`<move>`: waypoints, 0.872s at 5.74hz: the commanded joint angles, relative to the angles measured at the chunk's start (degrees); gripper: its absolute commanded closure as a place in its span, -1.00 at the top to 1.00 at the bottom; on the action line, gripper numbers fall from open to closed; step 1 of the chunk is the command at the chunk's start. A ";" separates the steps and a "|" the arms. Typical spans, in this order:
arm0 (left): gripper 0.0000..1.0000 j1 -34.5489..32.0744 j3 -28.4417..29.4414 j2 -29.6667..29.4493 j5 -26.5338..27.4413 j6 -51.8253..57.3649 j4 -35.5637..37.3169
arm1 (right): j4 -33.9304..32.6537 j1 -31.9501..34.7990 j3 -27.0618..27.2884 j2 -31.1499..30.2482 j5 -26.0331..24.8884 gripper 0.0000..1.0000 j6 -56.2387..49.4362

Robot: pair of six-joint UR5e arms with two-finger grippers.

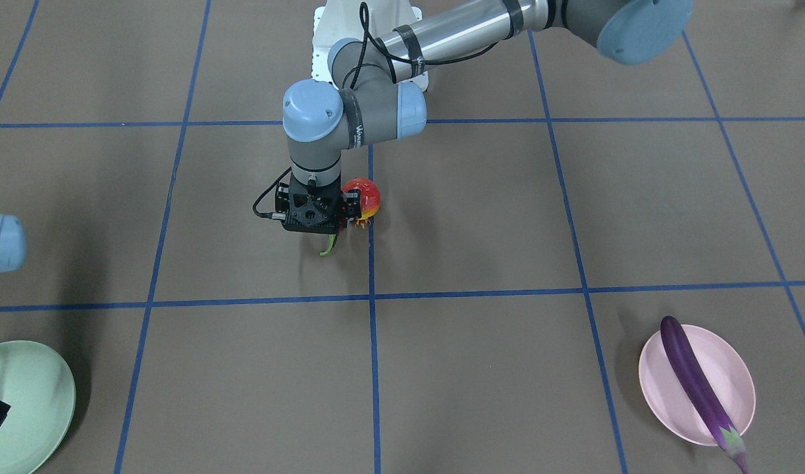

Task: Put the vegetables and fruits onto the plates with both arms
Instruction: 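Grasp the red chili pepper with the left gripper while the right gripper releases the peach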

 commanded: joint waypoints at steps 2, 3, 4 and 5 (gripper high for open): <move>-1.00 0.13 -0.89 0.23 -0.13 0.46 1.31 | -2.06 -2.90 7.98 -0.20 6.87 1.00 5.54; -1.00 -3.53 -6.64 0.15 -1.61 0.81 6.54 | -1.89 -5.25 10.25 -0.38 8.30 1.00 6.76; -1.00 -9.48 -10.09 0.41 -7.11 0.99 8.42 | -1.80 -8.58 14.54 -1.25 8.31 1.00 11.64; -1.00 -14.85 -10.82 0.76 -11.95 1.08 8.61 | -1.72 -11.83 20.24 -3.00 7.96 1.00 18.83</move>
